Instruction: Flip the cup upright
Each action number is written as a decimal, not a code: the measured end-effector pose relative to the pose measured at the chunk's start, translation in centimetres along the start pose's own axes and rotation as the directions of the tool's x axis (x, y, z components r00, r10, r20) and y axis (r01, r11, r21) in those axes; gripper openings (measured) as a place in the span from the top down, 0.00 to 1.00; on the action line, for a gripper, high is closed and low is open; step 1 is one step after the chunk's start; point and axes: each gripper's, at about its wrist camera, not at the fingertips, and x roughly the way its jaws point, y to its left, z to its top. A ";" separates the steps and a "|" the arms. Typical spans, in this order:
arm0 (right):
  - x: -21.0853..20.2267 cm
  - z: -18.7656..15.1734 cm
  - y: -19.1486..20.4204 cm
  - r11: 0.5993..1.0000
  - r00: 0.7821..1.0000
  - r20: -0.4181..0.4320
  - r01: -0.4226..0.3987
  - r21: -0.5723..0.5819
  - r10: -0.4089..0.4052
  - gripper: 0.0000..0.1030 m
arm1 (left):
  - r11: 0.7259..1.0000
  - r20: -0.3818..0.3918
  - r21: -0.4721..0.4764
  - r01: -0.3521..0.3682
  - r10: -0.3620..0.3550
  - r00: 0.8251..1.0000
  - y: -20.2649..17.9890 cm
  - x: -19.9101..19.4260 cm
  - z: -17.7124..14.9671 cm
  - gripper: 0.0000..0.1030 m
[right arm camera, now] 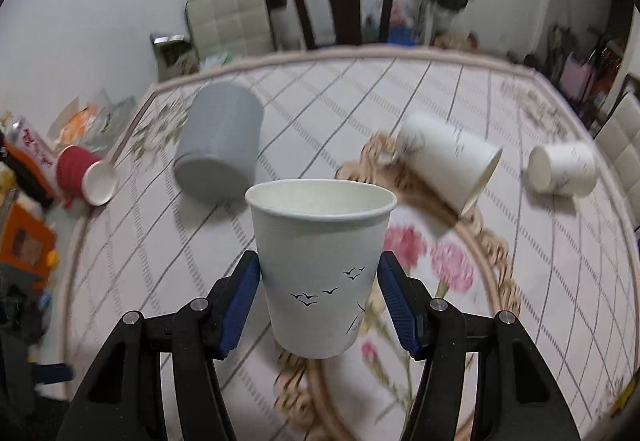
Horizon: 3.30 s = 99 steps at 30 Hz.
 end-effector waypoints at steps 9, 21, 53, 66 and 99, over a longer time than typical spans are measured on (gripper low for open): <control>0.1 -3.4 0.8 0.995 0.995 0.091 0.053 -0.082 -0.046 0.39 | 0.999 0.023 0.042 -0.033 0.032 0.999 -1.3 0.1 -1.5 0.00; -4.4 -6.5 -0.9 0.997 1.000 -0.022 0.009 -0.077 -0.010 0.17 | 0.996 0.106 0.080 -0.024 0.015 0.994 -0.6 -3.5 -5.2 0.00; -39.9 -3.6 -8.7 0.995 0.988 0.117 0.100 -0.023 -0.097 0.00 | 0.994 0.594 0.061 0.087 -0.106 0.797 -0.4 -32.0 -22.6 0.00; -46.3 -4.3 -8.7 0.994 0.987 0.141 0.082 -0.068 -0.072 0.00 | 0.994 0.600 0.045 0.100 -0.107 0.793 -0.2 -34.3 -25.7 0.00; -44.6 -2.7 -8.7 0.994 0.997 0.048 0.068 -0.083 -0.064 0.00 | 0.998 0.588 0.006 0.066 -0.057 0.807 0.3 -35.3 -24.0 0.00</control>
